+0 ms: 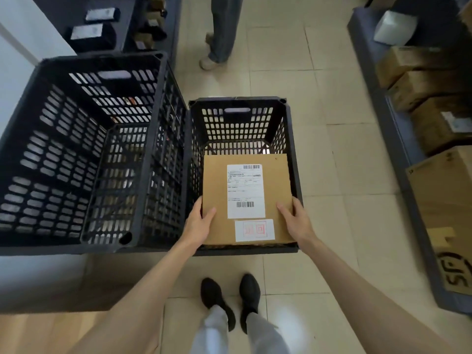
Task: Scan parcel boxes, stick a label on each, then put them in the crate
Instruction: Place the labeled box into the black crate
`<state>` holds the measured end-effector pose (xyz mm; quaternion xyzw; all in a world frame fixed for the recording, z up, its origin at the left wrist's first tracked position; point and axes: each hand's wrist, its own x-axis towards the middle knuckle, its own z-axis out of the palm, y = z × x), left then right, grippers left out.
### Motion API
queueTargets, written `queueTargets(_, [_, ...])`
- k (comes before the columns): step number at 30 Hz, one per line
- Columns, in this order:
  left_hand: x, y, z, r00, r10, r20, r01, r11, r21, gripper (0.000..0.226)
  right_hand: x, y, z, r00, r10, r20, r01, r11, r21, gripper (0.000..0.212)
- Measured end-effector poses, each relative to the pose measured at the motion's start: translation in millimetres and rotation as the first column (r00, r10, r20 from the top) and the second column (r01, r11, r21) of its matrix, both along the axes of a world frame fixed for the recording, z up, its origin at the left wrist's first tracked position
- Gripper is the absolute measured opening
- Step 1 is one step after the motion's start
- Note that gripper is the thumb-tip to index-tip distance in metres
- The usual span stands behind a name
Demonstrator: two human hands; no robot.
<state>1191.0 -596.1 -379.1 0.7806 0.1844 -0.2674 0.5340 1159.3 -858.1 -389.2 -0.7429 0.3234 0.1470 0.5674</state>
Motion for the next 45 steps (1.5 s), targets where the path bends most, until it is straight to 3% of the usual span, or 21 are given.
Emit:
queueTargets(19, [-4,-8,-26,0.998,-0.007,-0.061,0.012,0.996,0.090,0.062,-1,-8,-32,0.992,0.022,-0.123,-0.025,0.999,-0.025,0.053])
queueTargets(22, [0,-6,-14,0.997,-0.064,-0.036,0.069,0.984,0.164,0.061,6,-6,-20,0.984,0.077,-0.159,-0.089,0.994,-0.069,0.056])
queueTargets(25, [11,-3,12,0.991,-0.134,-0.002,0.131,0.964,0.232,0.061,16,-2,5,0.956,0.200,-0.215,-0.232,0.964,-0.134,0.047])
queueTargets(28, [29,-3,60,0.956,-0.288,0.050,0.264,0.925,0.275,0.038,34,-3,46,0.901,0.376,-0.216,-0.428,0.850,-0.308,0.036])
queueTargets(30, [41,-1,99,0.881,-0.467,0.075,0.395,0.813,0.428,0.029,51,1,86,0.853,0.484,-0.196,-0.514,0.711,-0.479,0.037])
queueTargets(32, [53,2,146,0.814,-0.575,0.081,0.419,0.678,0.604,0.034,70,12,136,0.783,0.603,-0.154,-0.548,0.552,-0.629,0.043])
queueTargets(36, [66,19,237,0.766,-0.618,0.178,0.282,0.571,0.771,0.044,104,50,234,0.607,0.794,-0.035,-0.537,0.377,-0.755,0.042])
queueTargets(40, [51,57,307,0.809,-0.506,0.300,0.067,0.585,0.808,0.046,123,108,302,0.369,0.929,-0.028,-0.515,0.180,-0.838,0.045])
queueTargets(45, [-22,126,362,0.845,-0.386,0.370,-0.141,0.505,0.851,0.045,103,202,357,0.109,0.993,0.040,-0.360,0.077,-0.930,0.050])
